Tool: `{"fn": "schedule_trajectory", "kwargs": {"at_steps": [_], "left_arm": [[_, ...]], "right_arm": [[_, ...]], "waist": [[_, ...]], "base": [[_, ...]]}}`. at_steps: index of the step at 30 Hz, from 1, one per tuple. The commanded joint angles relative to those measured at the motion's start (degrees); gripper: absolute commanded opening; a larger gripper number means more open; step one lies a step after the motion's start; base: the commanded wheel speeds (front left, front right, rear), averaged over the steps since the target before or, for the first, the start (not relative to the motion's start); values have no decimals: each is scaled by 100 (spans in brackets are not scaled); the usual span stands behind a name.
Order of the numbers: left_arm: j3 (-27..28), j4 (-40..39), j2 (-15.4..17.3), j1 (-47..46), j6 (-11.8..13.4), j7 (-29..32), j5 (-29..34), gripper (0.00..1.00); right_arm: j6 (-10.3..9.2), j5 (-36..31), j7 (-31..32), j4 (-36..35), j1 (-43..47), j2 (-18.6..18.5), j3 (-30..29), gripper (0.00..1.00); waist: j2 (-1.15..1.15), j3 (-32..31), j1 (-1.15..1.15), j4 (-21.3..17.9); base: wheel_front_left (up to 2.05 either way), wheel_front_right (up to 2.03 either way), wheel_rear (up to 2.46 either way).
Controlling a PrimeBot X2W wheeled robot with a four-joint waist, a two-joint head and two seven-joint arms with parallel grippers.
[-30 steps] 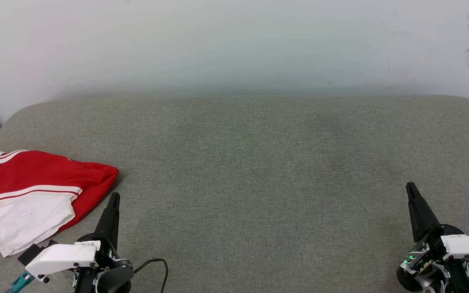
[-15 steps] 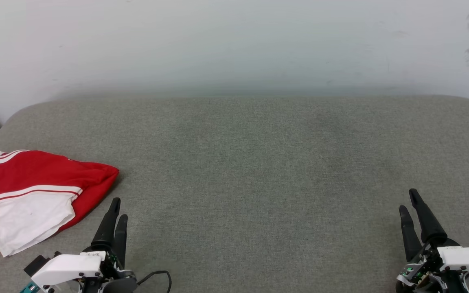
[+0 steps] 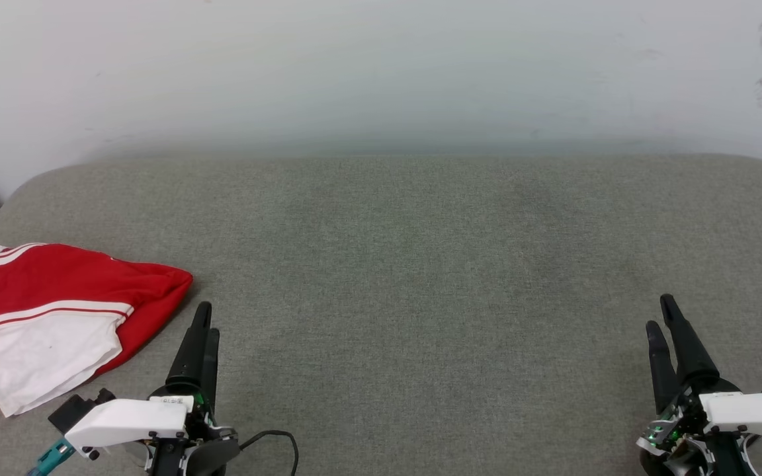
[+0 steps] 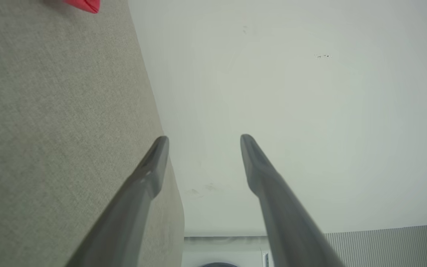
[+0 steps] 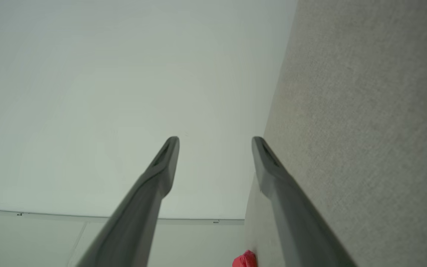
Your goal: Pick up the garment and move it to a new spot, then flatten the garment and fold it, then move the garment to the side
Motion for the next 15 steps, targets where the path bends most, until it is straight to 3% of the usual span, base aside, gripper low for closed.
{"fn": "schedule_trajectory", "kwargs": {"at_steps": [1,15], "left_arm": [[-45,-176,33,-151,-4,-72,155,100],[-240,-508,19,-152,-4,-402,1715,100]], "right_arm": [[9,-142,-66,-149,-86,-33,51,100],[10,-2306,-391,-450,-68,-47,147,100]], "waist": [[0,-1,0,2],[0,2,0,7]], "base": [[0,0,0],[0,0,0]]}}
